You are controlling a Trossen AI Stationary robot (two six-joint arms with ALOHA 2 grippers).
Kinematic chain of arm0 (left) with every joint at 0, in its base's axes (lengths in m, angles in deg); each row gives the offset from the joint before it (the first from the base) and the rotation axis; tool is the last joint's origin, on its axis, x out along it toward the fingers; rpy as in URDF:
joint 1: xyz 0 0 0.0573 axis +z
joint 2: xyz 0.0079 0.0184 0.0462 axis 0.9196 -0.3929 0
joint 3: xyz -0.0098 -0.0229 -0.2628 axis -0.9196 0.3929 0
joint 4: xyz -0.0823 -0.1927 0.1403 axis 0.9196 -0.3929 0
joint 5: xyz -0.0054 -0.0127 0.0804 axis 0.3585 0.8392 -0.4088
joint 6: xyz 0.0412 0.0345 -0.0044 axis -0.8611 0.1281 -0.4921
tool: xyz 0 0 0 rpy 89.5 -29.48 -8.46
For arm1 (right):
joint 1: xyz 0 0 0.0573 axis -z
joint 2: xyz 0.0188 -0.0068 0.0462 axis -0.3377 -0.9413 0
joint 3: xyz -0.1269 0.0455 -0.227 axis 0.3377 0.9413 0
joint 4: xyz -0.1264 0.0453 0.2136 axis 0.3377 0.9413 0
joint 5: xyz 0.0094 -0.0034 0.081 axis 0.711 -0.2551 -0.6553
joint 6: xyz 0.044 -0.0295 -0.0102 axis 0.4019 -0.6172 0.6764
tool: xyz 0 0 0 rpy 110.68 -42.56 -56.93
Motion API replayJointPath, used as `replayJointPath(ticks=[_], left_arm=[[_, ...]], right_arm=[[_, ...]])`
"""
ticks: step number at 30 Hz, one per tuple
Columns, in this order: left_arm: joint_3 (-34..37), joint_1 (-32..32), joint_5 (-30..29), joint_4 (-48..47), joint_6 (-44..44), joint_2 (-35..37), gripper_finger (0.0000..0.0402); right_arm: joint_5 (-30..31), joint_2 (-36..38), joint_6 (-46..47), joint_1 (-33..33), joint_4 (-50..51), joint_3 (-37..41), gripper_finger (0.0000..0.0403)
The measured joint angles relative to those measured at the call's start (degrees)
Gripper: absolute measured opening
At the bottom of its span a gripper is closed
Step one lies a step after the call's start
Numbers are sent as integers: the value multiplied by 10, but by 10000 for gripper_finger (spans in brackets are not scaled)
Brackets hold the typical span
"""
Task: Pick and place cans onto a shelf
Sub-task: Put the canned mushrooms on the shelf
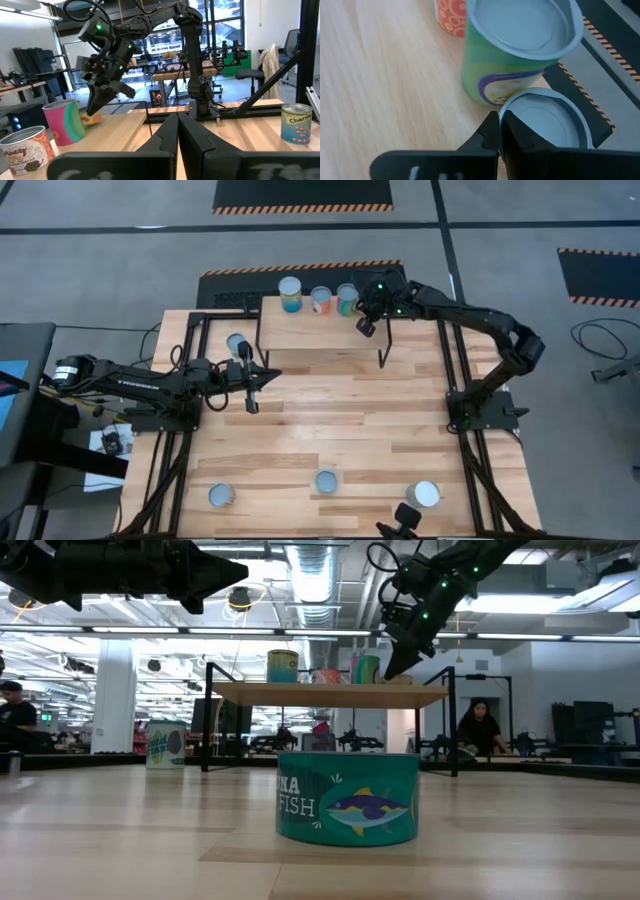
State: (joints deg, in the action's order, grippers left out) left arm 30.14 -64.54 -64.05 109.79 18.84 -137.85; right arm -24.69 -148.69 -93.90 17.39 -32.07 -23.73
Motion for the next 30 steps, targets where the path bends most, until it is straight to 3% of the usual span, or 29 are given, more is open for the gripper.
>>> replayJointPath(ticks=[20, 30], left_arm=[[0, 0, 0, 0, 2, 0, 2], [0, 0, 0, 0, 2, 0, 2]], right_arm=[[-2, 0, -17, -2, -6, -1, 20], [25, 1, -4, -2, 12, -1, 29]])
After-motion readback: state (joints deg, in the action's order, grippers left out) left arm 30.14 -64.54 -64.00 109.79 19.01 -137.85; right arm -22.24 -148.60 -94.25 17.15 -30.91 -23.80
